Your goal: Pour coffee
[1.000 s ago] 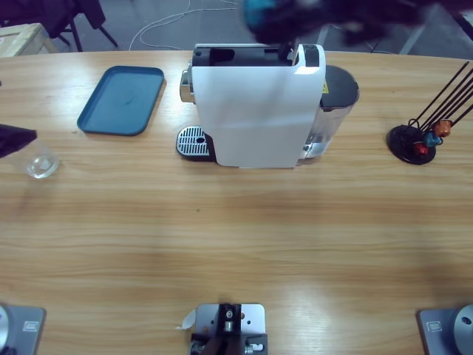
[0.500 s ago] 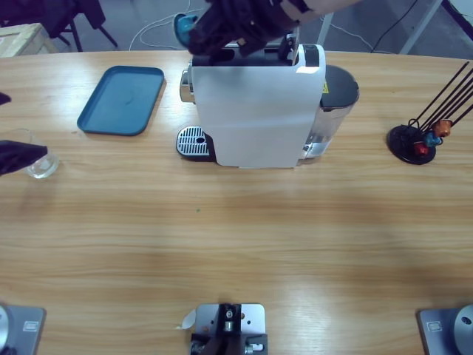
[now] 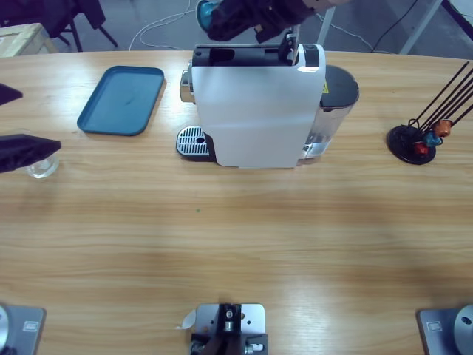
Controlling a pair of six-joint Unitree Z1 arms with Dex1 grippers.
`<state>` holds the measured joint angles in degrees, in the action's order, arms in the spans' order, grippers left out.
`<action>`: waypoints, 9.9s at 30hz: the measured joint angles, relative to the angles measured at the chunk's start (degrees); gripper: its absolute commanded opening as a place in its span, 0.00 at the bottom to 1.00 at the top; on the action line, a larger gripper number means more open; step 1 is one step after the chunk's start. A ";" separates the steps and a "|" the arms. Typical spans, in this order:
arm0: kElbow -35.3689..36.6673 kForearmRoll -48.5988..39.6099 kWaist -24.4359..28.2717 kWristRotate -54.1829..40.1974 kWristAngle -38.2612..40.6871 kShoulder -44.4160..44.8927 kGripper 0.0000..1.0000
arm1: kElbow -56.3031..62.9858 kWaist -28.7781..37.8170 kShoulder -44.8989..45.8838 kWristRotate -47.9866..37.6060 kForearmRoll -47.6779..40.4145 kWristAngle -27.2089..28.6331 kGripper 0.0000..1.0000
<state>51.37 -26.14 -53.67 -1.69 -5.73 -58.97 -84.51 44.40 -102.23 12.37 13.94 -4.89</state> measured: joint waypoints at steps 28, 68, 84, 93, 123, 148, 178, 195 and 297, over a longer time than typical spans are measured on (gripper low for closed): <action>-1.14 1.95 0.00 0.00 0.00 -1.45 1.00 | 3.59 -0.03 -1.11 -0.94 -2.37 -2.35 0.14; -0.98 3.82 -1.08 0.16 0.03 -1.07 1.00 | 25.95 5.51 24.96 -31.38 3.30 7.20 0.00; -0.39 3.06 -1.67 0.48 0.03 0.39 1.00 | 15.65 -1.88 14.96 -47.24 -10.14 20.86 0.00; -0.39 3.03 -1.67 0.63 0.03 0.40 1.00 | 15.60 -2.94 12.09 -47.89 -19.59 10.44 0.00; -0.45 3.02 -1.67 0.65 0.01 1.08 1.00 | 11.43 3.31 -3.87 -47.93 -26.58 2.44 0.00; -2.70 3.03 -1.66 3.78 -4.18 2.20 1.00 | -3.23 6.07 -5.92 -29.08 -0.71 9.83 1.00; -16.17 3.32 24.55 30.33 -21.71 -7.10 1.00 | 27.59 18.88 24.63 -31.51 8.08 17.20 1.00; -21.23 18.24 26.52 24.94 -23.01 -17.91 1.00 | 31.10 18.88 17.01 -34.89 2.18 16.80 1.00; -27.81 51.00 43.81 8.24 -17.98 -32.85 0.51 | 35.06 18.88 13.13 -40.44 -1.66 15.59 1.00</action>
<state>23.56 24.86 -9.86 6.54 -23.71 -91.82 -49.45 63.28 -89.10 -28.07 12.28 10.70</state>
